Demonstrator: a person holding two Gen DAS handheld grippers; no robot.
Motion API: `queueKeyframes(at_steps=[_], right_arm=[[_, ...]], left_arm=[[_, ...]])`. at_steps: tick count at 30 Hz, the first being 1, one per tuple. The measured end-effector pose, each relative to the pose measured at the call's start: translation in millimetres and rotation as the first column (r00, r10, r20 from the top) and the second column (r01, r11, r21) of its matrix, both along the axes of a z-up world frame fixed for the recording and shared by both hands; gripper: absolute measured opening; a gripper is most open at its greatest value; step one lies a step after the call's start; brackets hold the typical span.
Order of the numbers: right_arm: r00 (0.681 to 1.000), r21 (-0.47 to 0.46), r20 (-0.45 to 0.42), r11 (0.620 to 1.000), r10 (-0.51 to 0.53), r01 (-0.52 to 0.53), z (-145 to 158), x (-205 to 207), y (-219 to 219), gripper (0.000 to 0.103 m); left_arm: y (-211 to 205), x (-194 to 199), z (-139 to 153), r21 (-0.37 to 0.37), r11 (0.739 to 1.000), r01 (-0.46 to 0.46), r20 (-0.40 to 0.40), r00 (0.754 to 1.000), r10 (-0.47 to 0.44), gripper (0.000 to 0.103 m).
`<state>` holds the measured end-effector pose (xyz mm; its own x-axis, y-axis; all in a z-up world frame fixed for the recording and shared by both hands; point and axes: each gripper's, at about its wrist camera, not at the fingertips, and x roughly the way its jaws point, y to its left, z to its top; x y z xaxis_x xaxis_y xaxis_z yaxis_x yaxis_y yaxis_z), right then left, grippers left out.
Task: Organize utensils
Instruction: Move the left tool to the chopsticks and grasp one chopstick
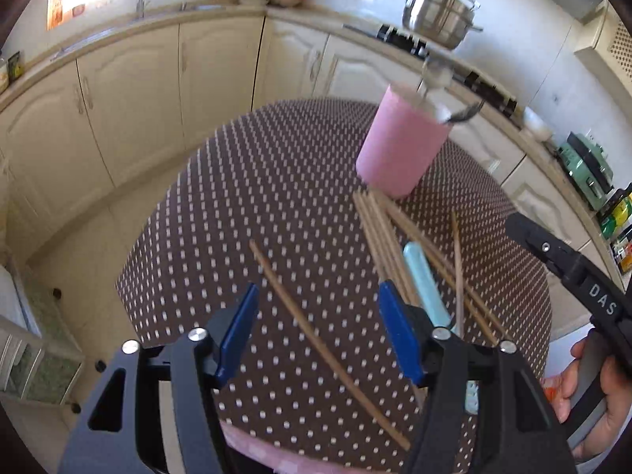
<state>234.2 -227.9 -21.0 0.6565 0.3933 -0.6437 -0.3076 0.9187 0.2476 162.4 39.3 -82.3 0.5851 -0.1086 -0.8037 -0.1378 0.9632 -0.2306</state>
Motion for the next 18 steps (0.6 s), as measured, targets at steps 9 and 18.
queueKeyframes(at_steps=[9, 18], right_arm=[[0.992, -0.043, -0.122, 0.999, -0.008, 0.003, -25.3, 0.2, -11.4, 0.052], [0.971, -0.028, -0.238, 0.999, 0.015, -0.022, -44.5, 17.8, -18.4, 0.034]], left_arm=[[-2.3, 12.4, -46.4, -0.043, 0.999, -0.008, -0.151, 0.989, 0.002, 0.027], [-12.8, 40.8, -50.9, -0.099, 0.995, 0.008, -0.115, 0.993, -0.020, 0.007]])
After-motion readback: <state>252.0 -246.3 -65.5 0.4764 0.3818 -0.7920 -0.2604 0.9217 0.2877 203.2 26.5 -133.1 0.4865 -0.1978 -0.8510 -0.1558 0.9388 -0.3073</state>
